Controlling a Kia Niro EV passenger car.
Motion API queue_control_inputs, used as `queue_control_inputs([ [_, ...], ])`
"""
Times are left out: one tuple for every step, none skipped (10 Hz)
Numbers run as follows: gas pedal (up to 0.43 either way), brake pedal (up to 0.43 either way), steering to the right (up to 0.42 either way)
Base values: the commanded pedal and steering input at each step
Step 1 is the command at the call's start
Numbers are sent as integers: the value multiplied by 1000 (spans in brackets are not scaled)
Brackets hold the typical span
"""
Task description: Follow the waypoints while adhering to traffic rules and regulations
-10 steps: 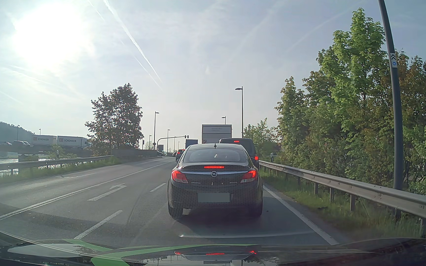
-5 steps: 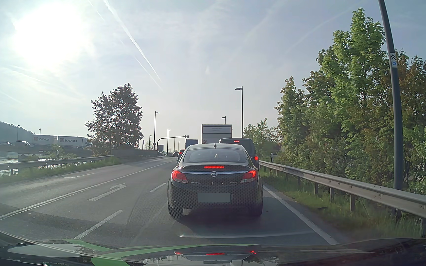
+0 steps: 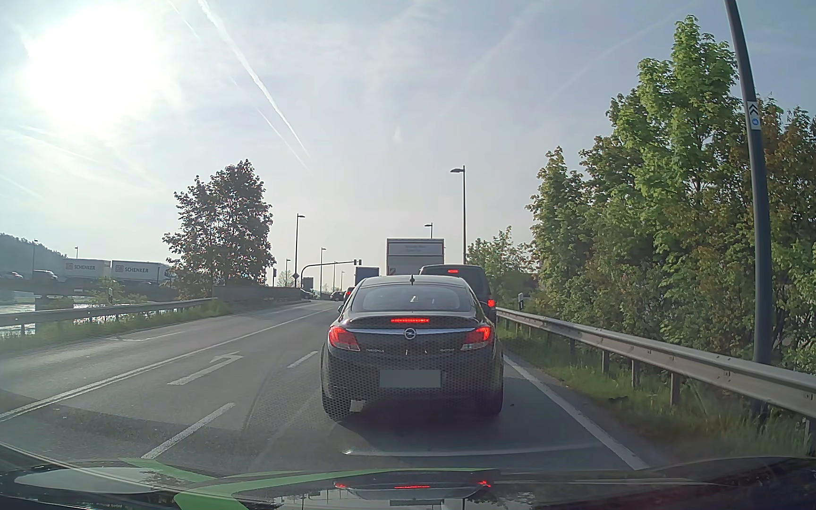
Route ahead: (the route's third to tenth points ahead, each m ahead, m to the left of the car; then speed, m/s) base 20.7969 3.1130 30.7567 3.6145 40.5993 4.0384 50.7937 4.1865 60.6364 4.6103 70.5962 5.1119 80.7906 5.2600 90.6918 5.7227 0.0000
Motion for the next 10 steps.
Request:
queue_control_inputs([
  [0, 470, 3],
  [0, 470, 3],
  [0, 470, 3],
  [0, 470, 3],
  [0, 470, 3],
  [0, 470, 3],
  [0, 470, 3],
  [0, 470, 3],
  [0, 470, 3],
  [0, 470, 3],
])
